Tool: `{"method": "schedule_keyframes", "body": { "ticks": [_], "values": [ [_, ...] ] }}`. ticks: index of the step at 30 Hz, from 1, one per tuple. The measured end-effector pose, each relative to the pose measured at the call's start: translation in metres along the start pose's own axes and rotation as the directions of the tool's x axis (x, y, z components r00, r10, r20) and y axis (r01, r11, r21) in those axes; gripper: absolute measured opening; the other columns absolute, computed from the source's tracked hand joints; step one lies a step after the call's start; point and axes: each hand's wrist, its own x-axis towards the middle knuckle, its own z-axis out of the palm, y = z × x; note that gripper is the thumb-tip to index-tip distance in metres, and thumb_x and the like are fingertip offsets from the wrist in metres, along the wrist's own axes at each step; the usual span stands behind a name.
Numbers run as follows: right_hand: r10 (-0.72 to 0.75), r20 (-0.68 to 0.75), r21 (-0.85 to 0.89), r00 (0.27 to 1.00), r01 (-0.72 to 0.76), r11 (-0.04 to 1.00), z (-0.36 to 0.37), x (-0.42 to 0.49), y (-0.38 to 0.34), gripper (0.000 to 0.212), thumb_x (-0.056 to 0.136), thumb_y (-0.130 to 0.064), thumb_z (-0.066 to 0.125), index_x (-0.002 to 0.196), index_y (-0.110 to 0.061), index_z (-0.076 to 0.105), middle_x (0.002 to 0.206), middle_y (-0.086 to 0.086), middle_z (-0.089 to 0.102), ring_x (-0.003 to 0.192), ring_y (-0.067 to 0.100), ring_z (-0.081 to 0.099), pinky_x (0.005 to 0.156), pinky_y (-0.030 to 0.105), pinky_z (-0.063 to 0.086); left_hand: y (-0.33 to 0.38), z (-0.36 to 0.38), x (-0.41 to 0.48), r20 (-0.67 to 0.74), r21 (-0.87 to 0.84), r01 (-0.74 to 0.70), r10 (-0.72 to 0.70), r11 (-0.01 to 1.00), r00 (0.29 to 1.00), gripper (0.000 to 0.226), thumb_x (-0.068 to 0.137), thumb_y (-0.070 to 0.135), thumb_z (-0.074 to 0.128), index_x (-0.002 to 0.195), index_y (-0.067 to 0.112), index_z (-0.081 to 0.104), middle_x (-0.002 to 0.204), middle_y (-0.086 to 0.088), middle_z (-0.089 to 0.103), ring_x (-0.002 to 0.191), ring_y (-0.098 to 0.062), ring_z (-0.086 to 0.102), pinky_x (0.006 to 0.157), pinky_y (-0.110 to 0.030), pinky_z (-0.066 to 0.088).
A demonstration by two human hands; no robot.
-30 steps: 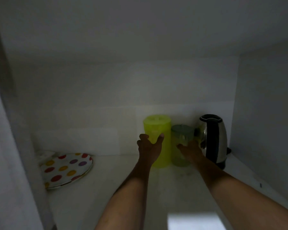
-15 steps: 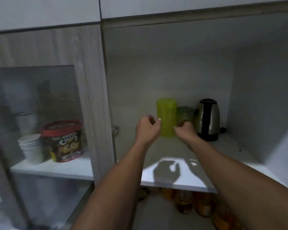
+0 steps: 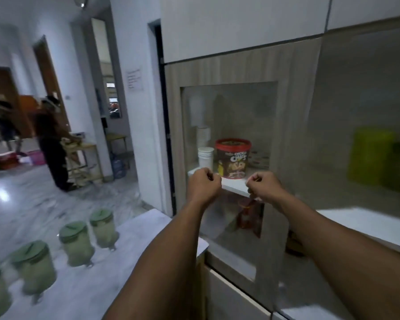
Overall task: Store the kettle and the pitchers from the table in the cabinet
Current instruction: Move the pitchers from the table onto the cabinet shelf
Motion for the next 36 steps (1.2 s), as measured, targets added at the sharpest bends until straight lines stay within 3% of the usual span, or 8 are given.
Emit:
{"method": "schedule_keyframes", "body": {
  "ticks": [6, 14, 21, 25, 27, 30, 33, 36],
  "values": [
    [-0.045, 0.258, 0.007, 0.965, 0.045, 0.999, 0.161, -0.017, -0.060, 0.013, 0.089, -0.012, 0.057, 0.079, -0.012, 0.064, 0.069, 0.010, 0.064, 0.058, 0.022, 0.062, 0.052, 0.024, 0.044, -0.122, -0.153, -0.005, -0.058, 0.121, 0.193, -0.187, 0.974, 0.981, 0.017, 0.083, 0.034, 0.056, 0.074, 0.021, 0.063, 0.076, -0.005, 0.072, 0.078, -0.025, 0.072, 0.081, -0.040, 0.060],
    [-0.057, 0.522, 0.022, 0.851, 0.053, 0.998, 0.347, -0.052, -0.087, 0.007, 0.084, -0.015, 0.059, 0.077, -0.013, 0.059, 0.072, 0.009, 0.060, 0.065, 0.021, 0.054, 0.049, 0.025, 0.041, -0.262, -0.282, -0.031, -0.200, 0.173, 0.493, -0.460, 0.853, 0.865, 0.015, 0.089, 0.025, 0.058, 0.089, 0.009, 0.058, 0.091, -0.010, 0.064, 0.086, -0.030, 0.059, 0.070, -0.034, 0.043],
    [0.031, 0.578, -0.018, 0.815, -0.025, 1.000, 0.464, -0.011, -0.070, 0.038, 0.085, -0.018, 0.061, 0.059, -0.020, 0.034, 0.063, 0.008, 0.035, 0.061, 0.024, 0.033, 0.060, 0.035, 0.038, -0.359, -0.289, -0.015, -0.202, 0.096, 0.657, -0.632, 0.747, 0.748, 0.040, 0.087, 0.020, 0.065, 0.058, 0.019, 0.036, 0.054, -0.002, 0.034, 0.055, -0.021, 0.035, 0.063, -0.035, 0.035],
    [0.122, 0.652, -0.070, 0.748, -0.101, 0.992, 0.540, 0.031, -0.046, 0.039, 0.081, -0.024, 0.065, 0.058, -0.022, 0.034, 0.061, 0.006, 0.033, 0.058, 0.025, 0.031, 0.063, 0.036, 0.033, -0.419, -0.268, 0.020, -0.222, -0.017, 0.779, -0.762, 0.627, 0.609, 0.039, 0.086, 0.026, 0.066, 0.062, 0.018, 0.038, 0.062, -0.005, 0.036, 0.059, -0.023, 0.038, 0.064, -0.035, 0.031],
    [0.157, 0.686, -0.093, 0.711, -0.128, 0.987, 0.577, 0.052, -0.032, 0.025, 0.080, -0.028, 0.068, 0.072, -0.020, 0.046, 0.066, 0.003, 0.040, 0.058, 0.022, 0.037, 0.062, 0.034, 0.033, -0.446, -0.251, 0.041, -0.203, -0.069, 0.817, -0.810, 0.572, 0.550, 0.027, 0.085, 0.033, 0.068, 0.086, 0.008, 0.060, 0.084, -0.012, 0.058, 0.081, -0.030, 0.058, 0.074, -0.037, 0.043],
    [0.190, 0.711, -0.100, 0.677, -0.171, 0.980, 0.631, 0.082, -0.013, 0.034, 0.077, -0.035, 0.071, 0.103, -0.024, 0.052, 0.091, 0.002, 0.052, 0.082, 0.023, 0.053, 0.072, 0.033, 0.040, -0.488, -0.227, 0.072, -0.222, -0.124, 0.845, -0.845, 0.519, 0.486, 0.065, 0.081, 0.043, 0.070, 0.130, 0.003, 0.056, 0.127, -0.013, 0.064, 0.118, -0.033, 0.060, 0.096, -0.036, 0.049],
    [0.187, 0.696, -0.101, 0.693, -0.163, 0.981, 0.668, 0.102, -0.004, 0.023, 0.079, -0.033, 0.072, 0.088, -0.019, 0.057, 0.088, 0.002, 0.054, 0.080, 0.023, 0.056, 0.077, 0.034, 0.042, -0.519, -0.208, 0.091, -0.238, -0.147, 0.851, -0.853, 0.505, 0.465, 0.056, 0.086, 0.041, 0.075, 0.128, 0.010, 0.055, 0.110, 0.002, 0.057, 0.115, -0.026, 0.060, 0.087, -0.027, 0.041],
    [0.246, 0.674, -0.121, 0.696, -0.225, 0.967, 0.691, 0.112, 0.005, 0.060, 0.079, -0.036, 0.075, 0.128, -0.008, 0.054, 0.119, 0.008, 0.058, 0.115, 0.031, 0.059, 0.087, 0.034, 0.045, -0.537, -0.197, 0.100, -0.245, -0.161, 0.859, -0.863, 0.486, 0.442, 0.050, 0.081, 0.045, 0.079, 0.117, 0.014, 0.062, 0.103, 0.004, 0.065, 0.105, -0.022, 0.064, 0.090, -0.030, 0.049]
  ]
}}
